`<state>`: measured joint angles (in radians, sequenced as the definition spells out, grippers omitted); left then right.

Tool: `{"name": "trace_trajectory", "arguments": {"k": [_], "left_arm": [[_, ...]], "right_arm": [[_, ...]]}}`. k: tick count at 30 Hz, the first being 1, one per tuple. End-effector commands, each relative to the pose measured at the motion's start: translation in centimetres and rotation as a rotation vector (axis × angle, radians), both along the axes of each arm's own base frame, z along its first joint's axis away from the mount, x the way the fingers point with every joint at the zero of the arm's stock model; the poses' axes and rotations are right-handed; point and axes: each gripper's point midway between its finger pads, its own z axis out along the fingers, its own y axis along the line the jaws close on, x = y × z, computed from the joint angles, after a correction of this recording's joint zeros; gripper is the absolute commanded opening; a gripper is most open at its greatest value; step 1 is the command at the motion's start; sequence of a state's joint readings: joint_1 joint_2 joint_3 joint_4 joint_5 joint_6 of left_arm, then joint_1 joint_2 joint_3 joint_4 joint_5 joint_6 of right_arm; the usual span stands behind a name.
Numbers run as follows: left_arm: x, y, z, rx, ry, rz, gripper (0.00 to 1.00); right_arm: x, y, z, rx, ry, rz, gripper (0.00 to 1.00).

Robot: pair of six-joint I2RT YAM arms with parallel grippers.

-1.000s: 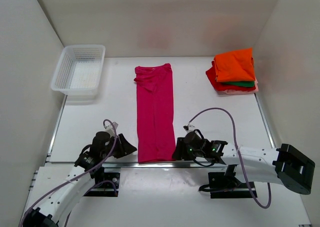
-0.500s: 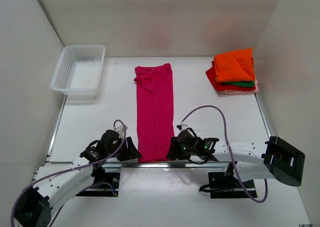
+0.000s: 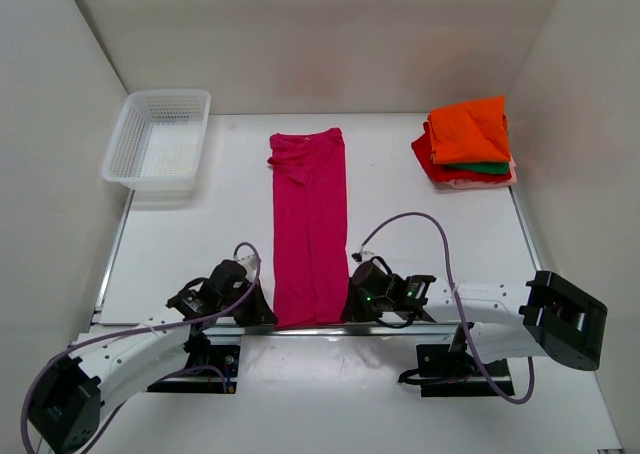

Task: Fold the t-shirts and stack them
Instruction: Grab the bottom of the folded rectangular tshirt with both arms, then fold the folded rectangular tshirt in 1/3 of the way

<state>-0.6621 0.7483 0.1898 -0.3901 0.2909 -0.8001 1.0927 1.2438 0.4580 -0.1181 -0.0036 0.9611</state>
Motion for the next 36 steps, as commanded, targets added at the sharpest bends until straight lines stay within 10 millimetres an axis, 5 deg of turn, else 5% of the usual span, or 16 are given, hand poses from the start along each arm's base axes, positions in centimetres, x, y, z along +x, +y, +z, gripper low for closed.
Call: {"name": "trace_trajectory", "arguments": {"k": [1,9,15,25,36], "left_arm": [[-1.1,0.1,0.4,0.009,0.015,-0.036,0.00],[-2.9,0.5,1.3,-0.009,0.060,-0.065,0.00],[-1.4,0.3,4.6,-0.030,0.019,-0.071,0.00],[8.7,-0.3,11.3,-0.070,-0.113,0.007,0.00],[18.3,0.1,12.9,-0.073,-0.178,0.107,0.00]], "right_arm": [[-1.0,0.3,1.1,-0.002,0.015,0.056,0.00],[-4.2,-0.9,0.6,-0.015,0.094,0.123,0.00],[-3.3,-1.4,2.6,0.009,0.099,0.140,0.00],[7.0,-1.7,9.2,0.100,0.026,0.165,0.00],[16.1,-1.1,10.0,0.041,-0.001,0.197,0.00]]}}
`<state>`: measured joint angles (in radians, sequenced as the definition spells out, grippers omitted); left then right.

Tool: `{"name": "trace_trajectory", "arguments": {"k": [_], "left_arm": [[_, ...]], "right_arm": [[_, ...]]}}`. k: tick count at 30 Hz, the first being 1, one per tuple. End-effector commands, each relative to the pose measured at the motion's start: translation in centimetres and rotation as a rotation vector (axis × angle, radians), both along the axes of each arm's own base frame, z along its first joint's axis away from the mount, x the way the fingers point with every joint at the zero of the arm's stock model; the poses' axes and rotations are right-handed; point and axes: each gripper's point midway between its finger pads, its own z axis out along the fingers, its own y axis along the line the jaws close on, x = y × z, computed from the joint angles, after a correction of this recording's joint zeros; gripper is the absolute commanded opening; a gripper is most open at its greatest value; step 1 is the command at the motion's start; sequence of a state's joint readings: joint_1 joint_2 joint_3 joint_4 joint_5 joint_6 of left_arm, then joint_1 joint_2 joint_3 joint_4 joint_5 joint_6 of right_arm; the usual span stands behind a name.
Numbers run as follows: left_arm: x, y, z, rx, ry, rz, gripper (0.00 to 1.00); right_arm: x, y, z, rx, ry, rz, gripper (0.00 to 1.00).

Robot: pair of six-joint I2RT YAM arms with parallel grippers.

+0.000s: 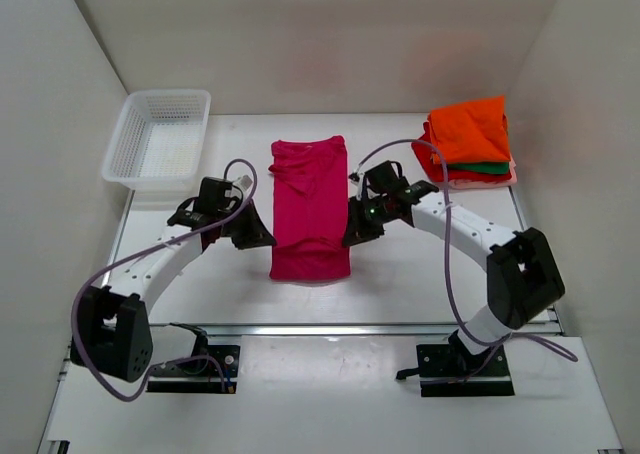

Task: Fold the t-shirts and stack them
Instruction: Fold the folded rectangular tshirt in 1/3 of the way

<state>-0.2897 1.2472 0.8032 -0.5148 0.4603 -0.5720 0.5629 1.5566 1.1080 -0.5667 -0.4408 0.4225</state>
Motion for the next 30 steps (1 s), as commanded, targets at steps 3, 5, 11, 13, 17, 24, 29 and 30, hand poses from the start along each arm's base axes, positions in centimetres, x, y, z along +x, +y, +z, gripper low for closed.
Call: {"name": "trace_trajectory", "arguments": {"k": [3,5,11,13,17,24,29,30], "left_arm": [[4.8,0.3,2.1,-0.025,-0.114,0.015,0.00],[5.5,0.4,1.0,-0.023,-0.080,0.025,0.00],[7.8,0.1,-0.7,-0.021,-0.071,0.034,0.01],[9.3,0.3,-0.7,-0.020,-0.105,0.065,0.01],[13.0,0.3,-0.1,-0.078,-0.138,0.137,0.20],[16.8,2.0,4.4,-0.153,-0.330,0.319,0.40],[9.9,2.7,0.9,-0.052,-0.218,0.240,0.45],[7.5,2.4,-0.4,-0.027,-0.184,0.196,0.46]], "right_arm": [[3.7,0.1,1.2,-0.002,-0.050,0.056,0.00],[4.9,-0.3,0.7,-0.011,-0.043,0.048,0.00],[7.5,0.0,-0.5,-0.016,-0.043,0.051,0.00],[9.3,0.1,-0.4,-0.009,-0.064,0.040,0.00],[13.1,0.2,-0.3,0.011,-0.117,-0.008,0.17],[17.3,-2.0,2.8,0.082,-0.312,-0.237,0.62],[11.0,-3.9,0.0,-0.003,-0.204,-0.266,0.61],[9.6,-3.8,-0.3,-0.019,-0.198,-0.258,0.60]]}}
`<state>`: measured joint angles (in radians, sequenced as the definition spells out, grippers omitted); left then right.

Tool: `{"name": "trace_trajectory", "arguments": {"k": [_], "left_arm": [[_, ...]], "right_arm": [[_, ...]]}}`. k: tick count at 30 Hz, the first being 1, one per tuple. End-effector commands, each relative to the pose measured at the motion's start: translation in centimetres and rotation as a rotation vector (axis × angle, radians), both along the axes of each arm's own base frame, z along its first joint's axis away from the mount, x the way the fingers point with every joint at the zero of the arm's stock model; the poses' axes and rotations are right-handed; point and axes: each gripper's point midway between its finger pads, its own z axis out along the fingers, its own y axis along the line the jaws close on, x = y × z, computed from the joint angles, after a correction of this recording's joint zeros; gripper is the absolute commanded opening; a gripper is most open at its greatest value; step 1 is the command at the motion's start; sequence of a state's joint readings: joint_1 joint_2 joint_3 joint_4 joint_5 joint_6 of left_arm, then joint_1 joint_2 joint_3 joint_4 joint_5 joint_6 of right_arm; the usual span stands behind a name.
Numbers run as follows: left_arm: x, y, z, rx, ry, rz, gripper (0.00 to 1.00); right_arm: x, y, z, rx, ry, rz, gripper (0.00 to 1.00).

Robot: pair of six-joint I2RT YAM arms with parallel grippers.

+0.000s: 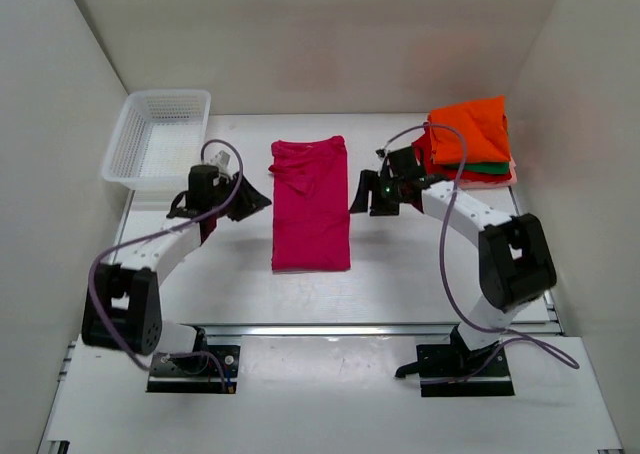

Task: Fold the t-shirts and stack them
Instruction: Fold the folded rectangular tshirt in 1/3 of the way, then grab one side of the 2/3 rectangular tshirt with both arms

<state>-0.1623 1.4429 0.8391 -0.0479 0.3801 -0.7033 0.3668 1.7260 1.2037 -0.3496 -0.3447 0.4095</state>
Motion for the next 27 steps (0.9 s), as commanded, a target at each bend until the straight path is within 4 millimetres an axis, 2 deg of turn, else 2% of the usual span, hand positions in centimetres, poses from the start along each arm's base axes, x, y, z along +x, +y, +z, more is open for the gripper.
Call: {"name": "trace_trajectory", "arguments": {"k": [1,2,3,4,5,7,8,9,13,14,23,26,27], "left_arm": [[-6.3,0.1,-2.9,0.086,0.075,-0.069,0.48],[-8.4,0.0,-4.1,0.114,0.097,-0.078,0.49],[-9.7,-0.5,-4.6,0.130,0.102,-0.098,0.50],[-11.3,-0.1,-5.9,0.142,0.122,-0.077,0.50],[-11.8,-0.6,-6.1,0.137,0.106,-0.084,0.51],[-13.3,-0.5,-7.1,0.092,0.089,-0.037,0.51],[-13.4,-0.3,-7.4,0.081,0.090,-0.006,0.52],[-13.9,-0.2,-7.8,0.081,0.080,-0.002,0.52],[-13.6,0.7,-8.7,0.108,0.069,0.035,0.52],[-13.6,0.7,-8.8,0.104,0.071,0.037,0.53],[-12.3,-0.4,-8.9,0.046,0.054,0.059,0.52],[-12.1,-1.1,-9.6,0.044,0.068,0.039,0.53],[-11.9,-1.3,-9.6,0.038,0.072,0.035,0.52]], "right_arm": [[-4.2,0.1,0.3,-0.026,-0.007,-0.022,0.59],[-6.2,0.0,-0.7,-0.032,0.025,-0.032,0.58],[-8.0,-0.5,-2.4,-0.059,0.061,-0.035,0.56],[-8.8,0.1,-2.1,-0.039,0.051,-0.047,0.56],[-10.1,0.1,-3.2,-0.042,0.074,-0.063,0.55],[-11.7,0.1,-3.9,-0.028,0.087,-0.087,0.56],[-12.5,0.3,-4.6,-0.022,0.103,-0.091,0.56],[-12.5,0.5,-4.5,-0.013,0.091,-0.096,0.56],[-13.1,1.2,-5.8,-0.005,0.134,-0.093,0.54],[-12.9,1.7,-5.4,0.016,0.123,-0.083,0.54],[-12.9,4.2,-7.5,0.033,0.181,-0.035,0.51],[-12.7,4.7,-8.0,0.031,0.195,-0.020,0.47],[-13.0,4.7,-8.5,0.018,0.207,-0.014,0.42]]}}
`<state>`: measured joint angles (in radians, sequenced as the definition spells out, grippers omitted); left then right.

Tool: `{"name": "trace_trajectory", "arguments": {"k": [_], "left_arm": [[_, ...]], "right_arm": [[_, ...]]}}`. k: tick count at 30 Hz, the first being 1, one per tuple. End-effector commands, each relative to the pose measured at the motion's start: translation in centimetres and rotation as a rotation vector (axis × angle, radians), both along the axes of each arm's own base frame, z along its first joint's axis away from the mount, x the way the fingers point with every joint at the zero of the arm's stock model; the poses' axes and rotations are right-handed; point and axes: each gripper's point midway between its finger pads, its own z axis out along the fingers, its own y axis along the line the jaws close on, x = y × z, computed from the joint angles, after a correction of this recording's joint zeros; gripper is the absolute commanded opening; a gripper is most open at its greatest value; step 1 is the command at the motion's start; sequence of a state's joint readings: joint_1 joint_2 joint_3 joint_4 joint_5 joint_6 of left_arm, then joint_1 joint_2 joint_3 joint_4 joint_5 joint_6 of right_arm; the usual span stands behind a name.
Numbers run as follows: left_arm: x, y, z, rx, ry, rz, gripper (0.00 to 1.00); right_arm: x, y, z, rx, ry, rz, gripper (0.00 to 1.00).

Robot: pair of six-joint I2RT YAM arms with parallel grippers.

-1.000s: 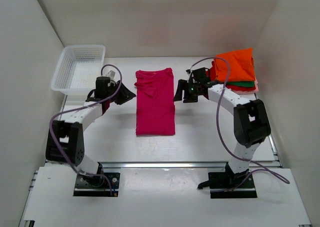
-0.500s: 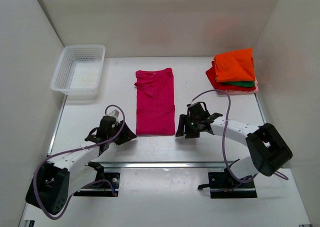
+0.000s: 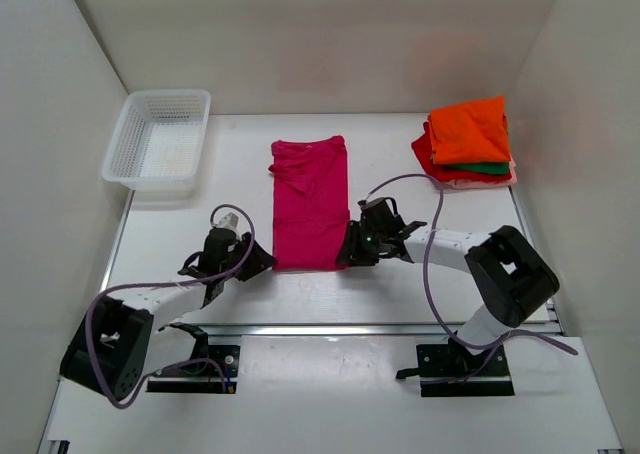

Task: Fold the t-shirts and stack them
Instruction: Grab one side of the 2/3 rectangular tshirt with both arms

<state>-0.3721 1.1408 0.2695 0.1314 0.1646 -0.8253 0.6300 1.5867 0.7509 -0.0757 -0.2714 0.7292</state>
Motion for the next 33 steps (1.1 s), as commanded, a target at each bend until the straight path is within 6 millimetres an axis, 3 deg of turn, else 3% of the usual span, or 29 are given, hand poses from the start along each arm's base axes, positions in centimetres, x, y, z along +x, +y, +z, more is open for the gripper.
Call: {"name": "trace_trajectory", "arguments": {"k": [1,2,3,4,6,9,14,15,16,18,19,22,23,28,31,32,33], "left_arm": [[1.1,-1.1,0.3,-0.028,-0.021,-0.007,0.51],[1.1,-1.7,0.0,-0.020,-0.010,-0.032,0.41],[1.2,-1.9,0.0,-0.013,-0.004,-0.043,0.25],[0.8,-2.2,-0.6,0.002,0.015,-0.067,0.20],[0.3,-2.4,-1.2,-0.012,0.050,-0.076,0.01],[-2.1,-2.3,-1.8,0.004,0.080,-0.119,0.00],[-9.0,-1.2,-2.8,0.009,0.166,-0.195,0.00],[-9.4,-1.3,-2.1,-0.019,0.141,-0.189,0.00],[-10.7,-0.8,-2.7,-0.014,0.185,-0.183,0.00],[-11.5,-1.2,-1.1,-0.092,0.129,-0.191,0.00],[-12.8,-1.2,-1.6,-0.116,0.183,-0.186,0.00],[-14.1,-1.9,-0.9,-0.223,0.176,-0.206,0.00],[-14.6,-1.5,-1.2,-0.214,0.200,-0.199,0.00],[-12.9,-1.3,2.7,-0.238,0.129,-0.185,0.00],[-11.1,-1.8,5.3,-0.188,0.086,-0.211,0.00],[-9.8,-2.1,7.4,-0.174,0.014,-0.220,0.00],[-9.3,-2.5,7.5,-0.153,0.023,-0.236,0.00]], "right_arm": [[0.0,0.3,-1.3,-0.036,0.015,0.014,0.29],[-0.3,0.3,-1.9,-0.055,0.033,0.023,0.22],[-0.4,0.4,-1.7,-0.060,0.029,0.030,0.08],[-0.4,0.2,-1.8,-0.074,0.023,0.028,0.00],[-1.6,0.0,-2.2,-0.094,0.041,0.046,0.00],[-3.8,-0.5,-2.0,-0.104,0.062,0.081,0.00],[-9.4,-1.4,-2.3,-0.105,0.110,0.158,0.00],[-10.7,-1.5,-2.2,-0.100,0.124,0.177,0.01],[-12.1,-1.8,-2.5,-0.111,0.150,0.192,0.00],[-13.7,-1.4,-1.5,-0.084,0.145,0.223,0.00],[-14.5,-1.5,-1.3,-0.084,0.147,0.236,0.00],[-16.6,-1.9,-0.7,-0.049,0.175,0.254,0.01],[-16.9,-2.0,-0.5,-0.042,0.183,0.252,0.00],[-16.0,-2.5,2.4,0.024,0.153,0.255,0.00],[-13.7,-2.9,4.7,0.049,0.129,0.257,0.00],[-12.7,-3.1,5.6,0.064,0.116,0.258,0.00],[-10.6,-3.1,7.0,0.086,0.073,0.244,0.00]]}}
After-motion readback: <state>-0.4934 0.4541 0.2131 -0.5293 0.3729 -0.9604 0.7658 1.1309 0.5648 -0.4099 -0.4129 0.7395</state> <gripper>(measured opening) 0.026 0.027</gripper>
